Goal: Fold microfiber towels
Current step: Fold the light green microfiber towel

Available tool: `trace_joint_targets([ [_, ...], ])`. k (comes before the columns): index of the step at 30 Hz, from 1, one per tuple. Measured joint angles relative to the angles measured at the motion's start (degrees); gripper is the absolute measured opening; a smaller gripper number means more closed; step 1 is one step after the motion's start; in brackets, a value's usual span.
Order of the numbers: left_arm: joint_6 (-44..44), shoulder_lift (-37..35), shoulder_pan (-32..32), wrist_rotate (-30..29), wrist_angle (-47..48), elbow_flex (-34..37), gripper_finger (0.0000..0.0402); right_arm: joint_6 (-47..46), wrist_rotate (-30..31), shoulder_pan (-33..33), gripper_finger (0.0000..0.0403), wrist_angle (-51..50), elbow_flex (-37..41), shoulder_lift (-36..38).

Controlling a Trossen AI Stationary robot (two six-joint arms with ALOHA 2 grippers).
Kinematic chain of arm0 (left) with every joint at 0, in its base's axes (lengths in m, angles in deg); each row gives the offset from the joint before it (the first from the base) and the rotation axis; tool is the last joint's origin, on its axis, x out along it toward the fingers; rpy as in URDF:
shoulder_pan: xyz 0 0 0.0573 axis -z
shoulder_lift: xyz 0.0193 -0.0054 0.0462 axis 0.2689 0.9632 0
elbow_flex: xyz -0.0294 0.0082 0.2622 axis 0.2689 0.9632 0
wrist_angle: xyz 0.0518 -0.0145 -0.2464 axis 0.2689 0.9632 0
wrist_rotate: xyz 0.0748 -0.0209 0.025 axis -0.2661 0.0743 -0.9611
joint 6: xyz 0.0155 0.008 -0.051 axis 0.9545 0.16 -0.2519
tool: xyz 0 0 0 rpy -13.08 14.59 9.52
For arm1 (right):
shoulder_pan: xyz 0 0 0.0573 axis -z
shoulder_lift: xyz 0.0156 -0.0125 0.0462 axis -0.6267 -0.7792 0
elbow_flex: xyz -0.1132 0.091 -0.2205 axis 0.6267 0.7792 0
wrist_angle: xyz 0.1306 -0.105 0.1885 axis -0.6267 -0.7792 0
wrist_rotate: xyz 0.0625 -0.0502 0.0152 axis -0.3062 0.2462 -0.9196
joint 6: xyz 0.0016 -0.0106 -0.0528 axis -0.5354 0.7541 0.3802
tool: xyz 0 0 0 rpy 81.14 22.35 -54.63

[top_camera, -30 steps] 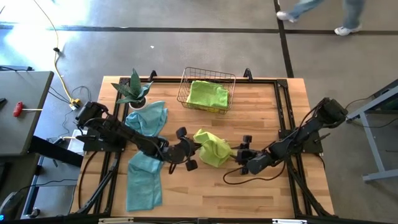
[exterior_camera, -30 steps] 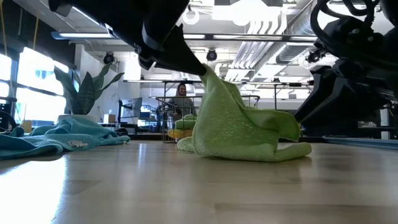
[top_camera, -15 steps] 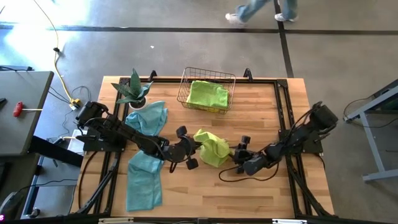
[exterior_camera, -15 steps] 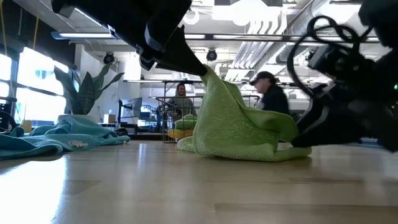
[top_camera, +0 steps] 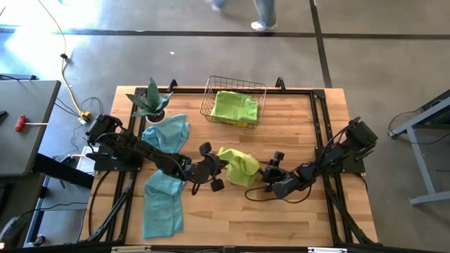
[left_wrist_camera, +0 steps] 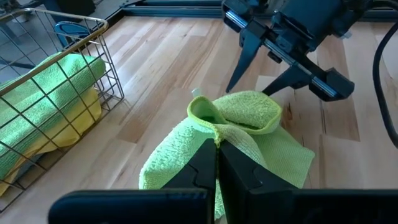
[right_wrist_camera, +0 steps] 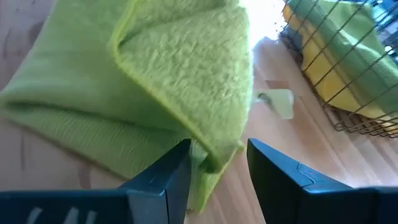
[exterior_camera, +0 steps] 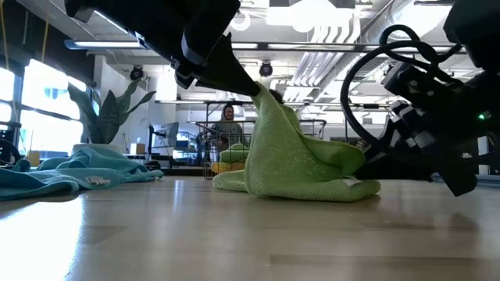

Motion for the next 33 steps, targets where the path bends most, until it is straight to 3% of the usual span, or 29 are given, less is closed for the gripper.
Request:
trace_joint_targets([
  [7,-0.02,0.00,0.00,0.00,-0.01,0.00,0.0000,0.00,2.11,1.18,0.0120,2.47,-0.04,0.02],
  [16,-0.04,0.02,0.22,0.00,-0.01,0.01,0.0000,-0.15,-0.26,2.19,0.0008,2.87,-0.04,0.02],
  [23,-0.59,-2.62,2.13,0.22,0.81,-0.03,0.0000,-2.37,-2.88,2.11,0.0002,1.75,-1.30,1.38],
  [27,-1.17,-7.31,3.71,0.25,4.00,-0.07,0.0000,-1.21,-6.55,2.10,0.0001,-8.62,-6.56,5.87],
  [33,-6.59,-14.66,5.38,3.69,13.58,0.03,0.0000,-6.39,-12.75,2.56,0.0001,-41.42,-22.25,12.09],
])
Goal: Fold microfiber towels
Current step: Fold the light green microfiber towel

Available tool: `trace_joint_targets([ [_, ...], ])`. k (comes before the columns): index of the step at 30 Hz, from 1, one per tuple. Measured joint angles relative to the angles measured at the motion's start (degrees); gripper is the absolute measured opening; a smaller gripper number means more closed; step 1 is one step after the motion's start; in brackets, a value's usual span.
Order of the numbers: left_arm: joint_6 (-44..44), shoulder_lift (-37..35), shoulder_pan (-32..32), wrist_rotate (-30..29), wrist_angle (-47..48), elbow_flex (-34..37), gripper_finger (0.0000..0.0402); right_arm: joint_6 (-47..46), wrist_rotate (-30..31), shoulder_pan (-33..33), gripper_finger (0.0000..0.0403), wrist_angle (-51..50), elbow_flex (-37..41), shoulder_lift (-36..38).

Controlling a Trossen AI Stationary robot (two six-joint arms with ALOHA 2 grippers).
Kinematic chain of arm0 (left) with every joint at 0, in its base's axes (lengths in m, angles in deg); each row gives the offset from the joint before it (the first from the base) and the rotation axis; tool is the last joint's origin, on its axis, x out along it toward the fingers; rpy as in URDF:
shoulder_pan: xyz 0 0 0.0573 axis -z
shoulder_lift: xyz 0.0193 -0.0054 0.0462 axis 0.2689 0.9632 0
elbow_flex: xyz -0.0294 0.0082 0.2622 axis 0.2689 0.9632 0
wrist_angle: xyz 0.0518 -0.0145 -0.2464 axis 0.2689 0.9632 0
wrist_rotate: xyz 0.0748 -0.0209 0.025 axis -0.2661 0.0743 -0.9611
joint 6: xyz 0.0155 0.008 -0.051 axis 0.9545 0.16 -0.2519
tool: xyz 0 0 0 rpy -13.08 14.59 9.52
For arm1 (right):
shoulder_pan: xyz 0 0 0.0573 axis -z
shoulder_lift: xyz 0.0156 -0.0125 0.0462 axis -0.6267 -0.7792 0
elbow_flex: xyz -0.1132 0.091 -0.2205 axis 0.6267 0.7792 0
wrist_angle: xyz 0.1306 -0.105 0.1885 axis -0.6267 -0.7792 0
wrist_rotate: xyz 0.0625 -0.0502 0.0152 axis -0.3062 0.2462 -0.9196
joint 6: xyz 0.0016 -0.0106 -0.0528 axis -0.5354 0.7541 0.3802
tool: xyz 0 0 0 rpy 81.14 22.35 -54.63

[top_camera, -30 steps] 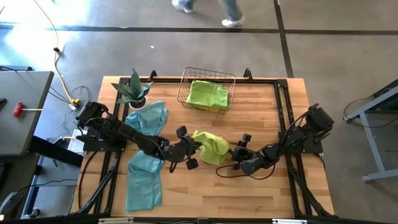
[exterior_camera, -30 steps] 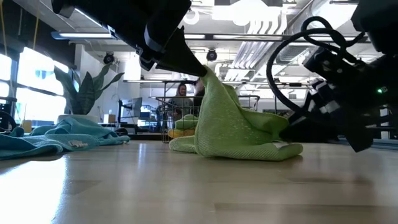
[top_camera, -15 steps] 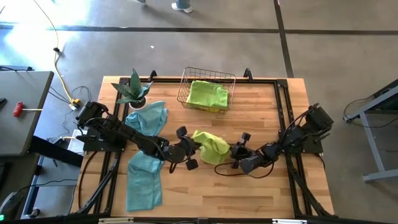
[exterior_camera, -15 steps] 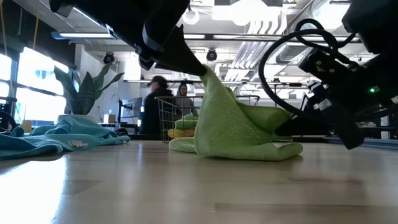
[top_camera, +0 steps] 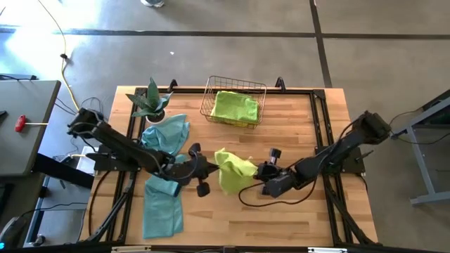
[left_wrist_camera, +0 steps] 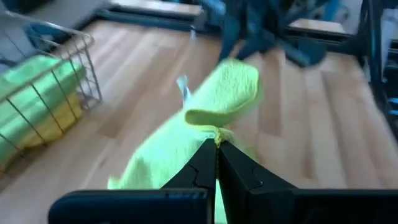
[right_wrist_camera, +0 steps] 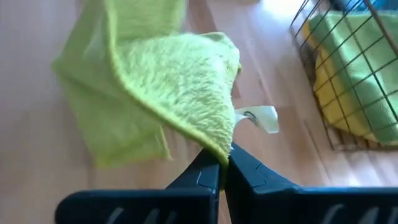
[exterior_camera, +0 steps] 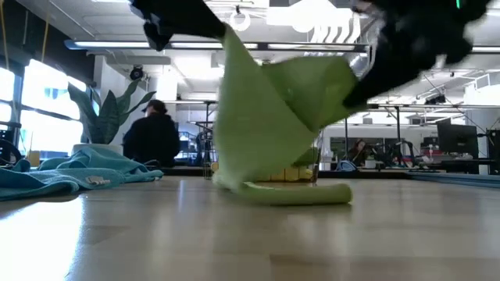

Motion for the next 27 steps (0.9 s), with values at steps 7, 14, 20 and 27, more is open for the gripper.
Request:
trace_joint_targets([
  [7,-0.13,-4.14,0.02,7.82,3.42,-1.12,0.0000,-3.26,-10.90,2.54,0.0000,-24.73,-18.92,0.58],
  [14,8.27,-4.97,-0.02,0.66,18.75,-12.82,0.0000,-1.30,-11.82,4.96,0.0000,-38.52,-32.63,0.61],
  [20,10.94,-4.53,-1.63,-6.64,28.41,-19.14,0.0000,-5.35,-10.66,8.68,0.0000,-49.69,-36.06,0.63],
  [27,7.44,-2.68,-3.31,-0.67,29.58,-20.27,0.0000,-6.78,-17.41,11.92,0.0000,-52.30,-35.47,0.54],
])
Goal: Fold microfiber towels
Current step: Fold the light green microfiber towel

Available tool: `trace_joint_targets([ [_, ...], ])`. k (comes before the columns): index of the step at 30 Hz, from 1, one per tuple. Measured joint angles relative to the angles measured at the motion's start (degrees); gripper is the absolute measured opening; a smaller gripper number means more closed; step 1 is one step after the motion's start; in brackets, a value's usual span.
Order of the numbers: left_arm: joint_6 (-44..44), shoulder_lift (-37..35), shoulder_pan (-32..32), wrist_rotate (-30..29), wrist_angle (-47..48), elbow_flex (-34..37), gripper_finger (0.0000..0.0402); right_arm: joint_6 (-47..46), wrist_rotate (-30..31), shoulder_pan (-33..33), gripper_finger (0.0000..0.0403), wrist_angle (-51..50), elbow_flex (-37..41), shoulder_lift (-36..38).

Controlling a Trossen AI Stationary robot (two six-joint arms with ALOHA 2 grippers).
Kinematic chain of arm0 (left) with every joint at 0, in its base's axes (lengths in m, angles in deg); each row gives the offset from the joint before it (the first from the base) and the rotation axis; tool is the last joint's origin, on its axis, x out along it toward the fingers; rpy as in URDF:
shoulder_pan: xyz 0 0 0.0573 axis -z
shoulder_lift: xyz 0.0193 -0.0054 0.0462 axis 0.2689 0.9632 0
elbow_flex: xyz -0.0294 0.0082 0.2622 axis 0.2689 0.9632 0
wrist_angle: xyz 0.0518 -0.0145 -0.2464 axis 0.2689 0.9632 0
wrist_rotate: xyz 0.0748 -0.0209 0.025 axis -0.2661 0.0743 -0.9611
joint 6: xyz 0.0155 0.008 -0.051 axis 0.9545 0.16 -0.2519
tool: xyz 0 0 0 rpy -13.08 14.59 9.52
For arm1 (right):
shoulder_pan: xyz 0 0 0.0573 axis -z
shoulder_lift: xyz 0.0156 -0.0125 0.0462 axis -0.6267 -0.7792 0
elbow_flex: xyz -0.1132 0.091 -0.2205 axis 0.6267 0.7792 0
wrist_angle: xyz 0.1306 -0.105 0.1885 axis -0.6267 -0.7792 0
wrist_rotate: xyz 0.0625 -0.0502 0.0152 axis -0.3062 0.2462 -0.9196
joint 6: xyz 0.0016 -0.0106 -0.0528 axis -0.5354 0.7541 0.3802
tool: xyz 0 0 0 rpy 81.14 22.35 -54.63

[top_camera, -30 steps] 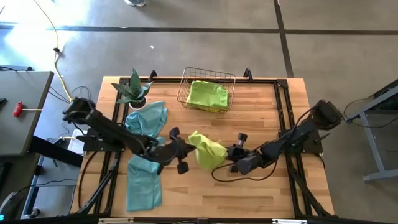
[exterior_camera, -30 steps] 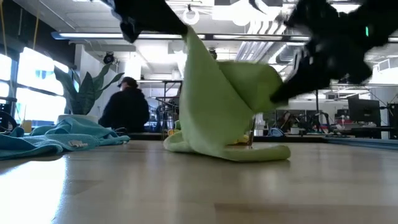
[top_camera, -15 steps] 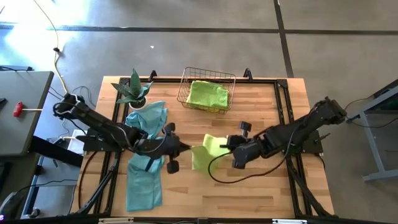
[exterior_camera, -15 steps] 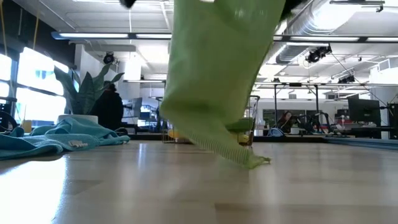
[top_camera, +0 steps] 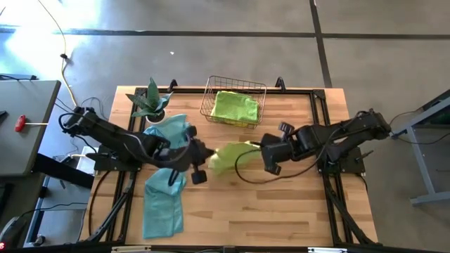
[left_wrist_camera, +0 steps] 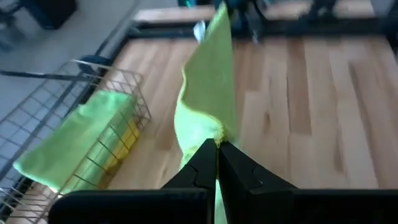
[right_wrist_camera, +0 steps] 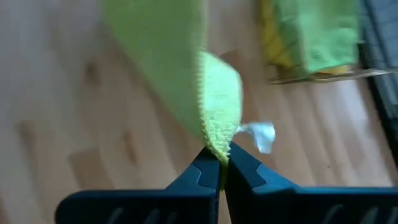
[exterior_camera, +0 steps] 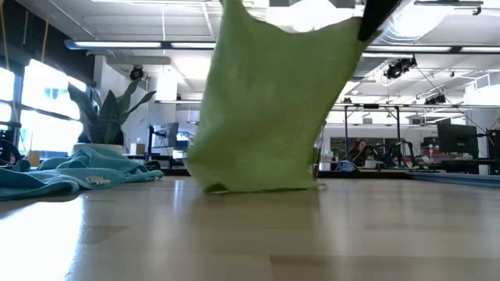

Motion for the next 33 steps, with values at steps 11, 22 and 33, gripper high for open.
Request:
trace_joint_targets([
  [11,12.26,0.44,-5.17,-26.47,-4.21,-0.05,0.0000,10.12,16.72,5.24,0.0000,-1.21,-1.25,0.00],
  [22,3.74,0.44,-4.15,5.39,-4.84,-0.05,0.0000,13.47,-13.34,6.56,0.0000,-5.15,-1.25,0.00],
  [33,6.93,0.84,-8.53,-15.22,-5.92,-0.03,0.0000,10.74,10.76,8.57,0.0000,-15.24,-1.27,0.07],
])
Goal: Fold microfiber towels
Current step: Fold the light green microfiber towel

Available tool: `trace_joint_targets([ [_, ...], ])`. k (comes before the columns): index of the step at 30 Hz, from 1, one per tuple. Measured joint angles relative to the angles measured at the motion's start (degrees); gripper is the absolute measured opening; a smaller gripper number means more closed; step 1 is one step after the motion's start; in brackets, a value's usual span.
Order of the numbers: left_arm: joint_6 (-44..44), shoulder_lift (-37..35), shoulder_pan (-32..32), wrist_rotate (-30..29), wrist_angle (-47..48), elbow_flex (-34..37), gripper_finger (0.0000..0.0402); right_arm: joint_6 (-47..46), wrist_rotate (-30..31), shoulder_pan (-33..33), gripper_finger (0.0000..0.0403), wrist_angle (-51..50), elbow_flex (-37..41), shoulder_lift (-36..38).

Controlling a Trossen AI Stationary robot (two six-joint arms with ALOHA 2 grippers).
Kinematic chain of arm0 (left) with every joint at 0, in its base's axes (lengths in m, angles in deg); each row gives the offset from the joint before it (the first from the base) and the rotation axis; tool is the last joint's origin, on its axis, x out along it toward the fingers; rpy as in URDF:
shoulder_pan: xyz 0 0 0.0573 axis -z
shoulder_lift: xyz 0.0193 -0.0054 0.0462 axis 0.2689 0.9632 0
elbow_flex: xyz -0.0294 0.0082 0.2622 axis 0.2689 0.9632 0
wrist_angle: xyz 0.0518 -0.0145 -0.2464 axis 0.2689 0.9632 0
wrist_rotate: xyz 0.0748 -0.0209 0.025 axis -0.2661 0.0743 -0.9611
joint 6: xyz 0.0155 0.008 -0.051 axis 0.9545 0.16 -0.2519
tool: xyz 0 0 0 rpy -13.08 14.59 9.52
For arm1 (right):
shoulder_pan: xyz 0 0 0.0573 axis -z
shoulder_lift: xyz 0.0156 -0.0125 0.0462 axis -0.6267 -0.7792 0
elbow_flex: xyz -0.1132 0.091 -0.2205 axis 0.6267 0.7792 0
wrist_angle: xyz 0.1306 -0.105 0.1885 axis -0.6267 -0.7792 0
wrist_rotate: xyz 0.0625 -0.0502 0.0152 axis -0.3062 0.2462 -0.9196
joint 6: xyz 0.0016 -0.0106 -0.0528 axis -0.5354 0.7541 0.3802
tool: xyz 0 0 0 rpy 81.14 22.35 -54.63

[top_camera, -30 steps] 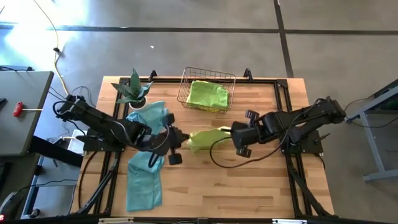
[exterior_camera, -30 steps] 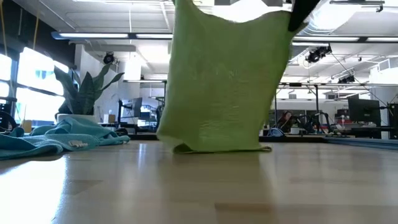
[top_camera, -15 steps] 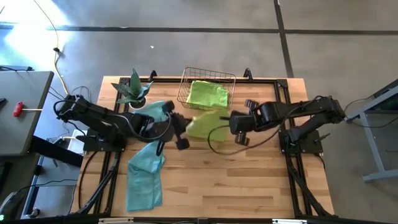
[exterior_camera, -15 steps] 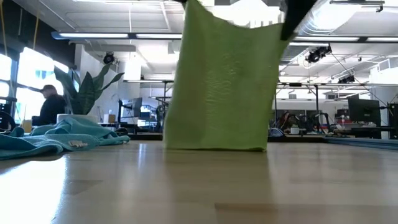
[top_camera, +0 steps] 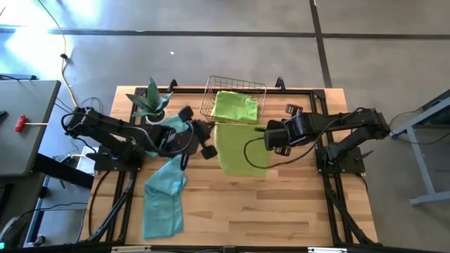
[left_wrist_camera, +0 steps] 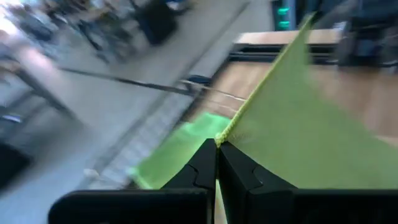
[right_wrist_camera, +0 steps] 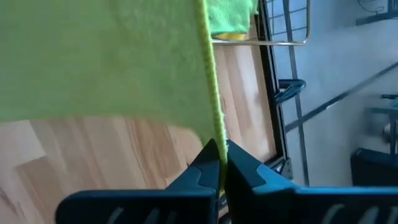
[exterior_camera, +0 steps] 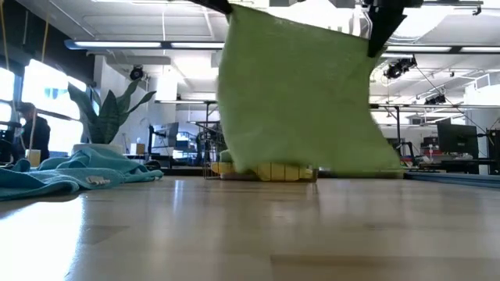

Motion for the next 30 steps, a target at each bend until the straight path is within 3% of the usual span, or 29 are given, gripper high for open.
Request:
trace_joint_targets([
  [4,-3.20,0.32,-1.41,15.49,-0.77,0.02,0.0000,3.34,-0.38,-0.55,0.0000,0.14,-1.77,0.13],
  [6,-1.78,1.22,-1.73,18.05,-1.68,-0.03,0.0000,3.92,3.11,-1.21,0.0000,-0.48,-3.51,0.06],
  [9,0.77,1.72,-2.49,9.87,-1.55,0.12,0.0000,3.99,9.59,-1.60,0.0000,-0.35,-6.73,0.08],
  [13,5.39,1.92,-4.42,-0.06,-4.24,0.02,0.0000,6.67,11.71,-0.93,0.0000,0.85,-10.45,0.11],
  [19,12.10,1.91,-6.62,-2.37,-11.39,0.02,0.0000,7.87,16.40,1.05,0.0000,2.12,-11.98,0.13],
  [23,12.74,1.89,-5.95,-5.04,-10.55,0.02,0.0000,5.24,16.37,2.02,0.0000,1.00,-11.97,-0.09],
  [26,6.24,1.89,-3.56,-0.89,-4.24,0.00,0.0000,0.58,11.28,1.68,0.0000,-0.35,-11.91,-0.17],
  [30,-8.56,2.51,1.36,9.64,6.14,0.51,0.0000,-6.83,-4.38,-0.90,0.0000,0.45,-10.85,-1.00],
])
